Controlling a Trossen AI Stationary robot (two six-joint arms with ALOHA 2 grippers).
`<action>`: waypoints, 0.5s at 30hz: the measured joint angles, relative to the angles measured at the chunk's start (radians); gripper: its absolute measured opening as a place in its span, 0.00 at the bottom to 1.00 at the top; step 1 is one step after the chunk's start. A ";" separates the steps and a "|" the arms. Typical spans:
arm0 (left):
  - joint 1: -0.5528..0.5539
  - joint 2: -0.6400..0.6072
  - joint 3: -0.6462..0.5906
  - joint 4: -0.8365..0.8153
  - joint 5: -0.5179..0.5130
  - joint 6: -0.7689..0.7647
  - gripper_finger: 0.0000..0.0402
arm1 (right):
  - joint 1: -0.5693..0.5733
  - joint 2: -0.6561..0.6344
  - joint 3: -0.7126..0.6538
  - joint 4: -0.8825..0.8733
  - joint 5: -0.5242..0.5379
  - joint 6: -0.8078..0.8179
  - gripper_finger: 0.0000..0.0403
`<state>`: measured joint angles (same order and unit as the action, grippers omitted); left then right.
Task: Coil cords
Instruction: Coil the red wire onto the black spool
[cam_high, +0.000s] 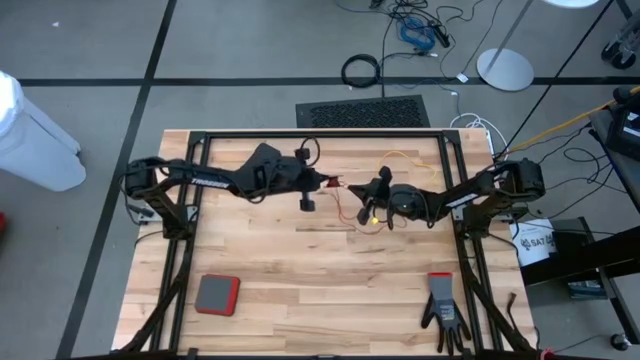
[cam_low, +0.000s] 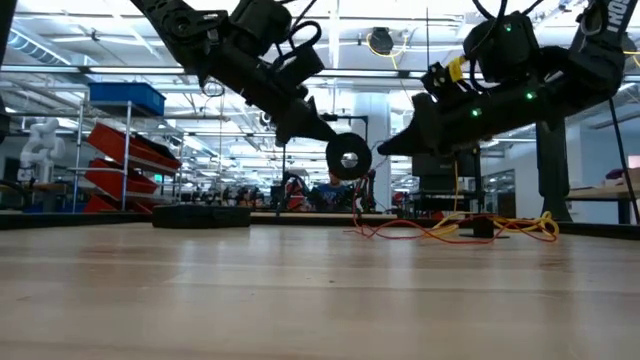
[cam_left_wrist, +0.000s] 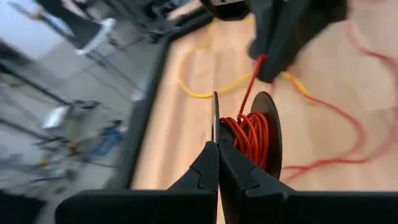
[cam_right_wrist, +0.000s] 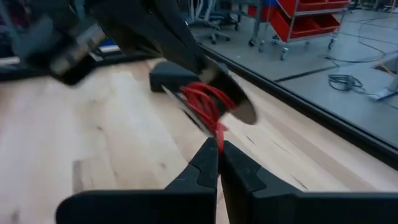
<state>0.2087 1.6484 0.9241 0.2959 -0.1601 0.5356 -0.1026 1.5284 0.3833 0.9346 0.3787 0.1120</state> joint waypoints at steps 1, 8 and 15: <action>-0.009 0.000 0.000 0.017 -0.039 0.009 0.00 | 0.000 0.000 0.011 -0.001 -0.014 0.000 0.00; -0.045 0.011 0.001 0.133 -0.154 0.057 0.00 | 0.007 0.000 0.113 -0.054 -0.044 -0.038 0.00; -0.055 0.061 0.000 0.236 -0.211 0.045 0.00 | 0.012 0.000 0.183 -0.094 -0.018 -0.080 0.00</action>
<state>0.1533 1.7098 0.9245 0.5317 -0.3711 0.5801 -0.0911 1.5288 0.5665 0.8411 0.3606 0.0318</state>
